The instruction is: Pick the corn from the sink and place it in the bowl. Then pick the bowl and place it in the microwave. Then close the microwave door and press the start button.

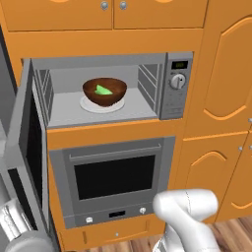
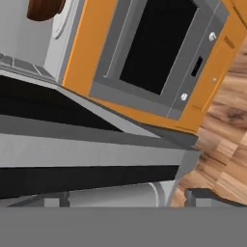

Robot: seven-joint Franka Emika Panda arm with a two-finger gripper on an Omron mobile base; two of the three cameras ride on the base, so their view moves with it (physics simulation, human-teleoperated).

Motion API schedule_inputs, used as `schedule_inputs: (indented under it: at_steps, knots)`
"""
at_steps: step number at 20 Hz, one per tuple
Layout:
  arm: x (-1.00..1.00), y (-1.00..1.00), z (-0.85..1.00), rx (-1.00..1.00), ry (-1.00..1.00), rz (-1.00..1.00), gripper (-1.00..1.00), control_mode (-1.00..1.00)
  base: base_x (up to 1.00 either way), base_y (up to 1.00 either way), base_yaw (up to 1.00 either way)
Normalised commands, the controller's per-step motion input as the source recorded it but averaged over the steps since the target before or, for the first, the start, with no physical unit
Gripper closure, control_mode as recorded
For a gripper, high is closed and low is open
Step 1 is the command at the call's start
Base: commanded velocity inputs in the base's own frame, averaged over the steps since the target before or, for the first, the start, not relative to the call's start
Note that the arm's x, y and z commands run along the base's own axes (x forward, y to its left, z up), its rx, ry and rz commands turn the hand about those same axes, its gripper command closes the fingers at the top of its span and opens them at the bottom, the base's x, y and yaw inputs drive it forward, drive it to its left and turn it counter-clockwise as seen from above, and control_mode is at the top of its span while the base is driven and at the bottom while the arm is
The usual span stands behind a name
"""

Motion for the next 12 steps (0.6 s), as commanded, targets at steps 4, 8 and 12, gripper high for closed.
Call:
schedule_inputs:
  at_steps: [4, 8, 12]
  knots:
    - [0.37, 0.11, -0.34, 0.0, 0.0, -0.22, -1.0, -1.0, 0.0, 0.0, 0.0]
    - [0.0, -0.64, -0.04, 0.1, 0.0, -0.27, -1.0, -1.0, 0.0, 0.0, 0.0]
    - [0.0, -0.89, 0.0, 0.15, 0.0, -0.29, -1.0, -1.0, 0.0, 0.0, 0.0]
